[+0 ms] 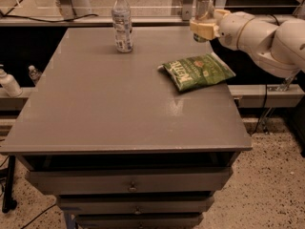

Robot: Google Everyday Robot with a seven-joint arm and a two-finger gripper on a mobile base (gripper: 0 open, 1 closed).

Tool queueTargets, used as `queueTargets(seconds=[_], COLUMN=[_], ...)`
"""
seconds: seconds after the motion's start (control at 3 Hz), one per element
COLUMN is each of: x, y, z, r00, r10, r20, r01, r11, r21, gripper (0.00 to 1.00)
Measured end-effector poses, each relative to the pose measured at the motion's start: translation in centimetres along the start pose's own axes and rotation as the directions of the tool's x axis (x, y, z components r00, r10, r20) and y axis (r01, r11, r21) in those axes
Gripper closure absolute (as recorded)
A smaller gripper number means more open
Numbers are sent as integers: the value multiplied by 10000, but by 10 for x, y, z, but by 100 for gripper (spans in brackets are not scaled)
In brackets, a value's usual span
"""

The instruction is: Move redbull can near green jalapeno chip bag

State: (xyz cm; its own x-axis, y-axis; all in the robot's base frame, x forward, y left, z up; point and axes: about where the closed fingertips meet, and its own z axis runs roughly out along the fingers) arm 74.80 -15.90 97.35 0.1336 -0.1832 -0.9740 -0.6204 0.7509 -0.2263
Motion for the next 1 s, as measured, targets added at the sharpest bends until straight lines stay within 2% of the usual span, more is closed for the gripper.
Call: queueTargets(seconds=[0.33,0.67,1.0], x=[2,9,18], y=[-15,-25,-23], z=[16,42,50], r00=[9979,9910,9843], r10=[437,1011,1579], r20=[484,878,785], r01=[-435,-983,-1530], r11=[9990,9945,9861], r21=[-62,-353,-652], gripper=[100,100,100])
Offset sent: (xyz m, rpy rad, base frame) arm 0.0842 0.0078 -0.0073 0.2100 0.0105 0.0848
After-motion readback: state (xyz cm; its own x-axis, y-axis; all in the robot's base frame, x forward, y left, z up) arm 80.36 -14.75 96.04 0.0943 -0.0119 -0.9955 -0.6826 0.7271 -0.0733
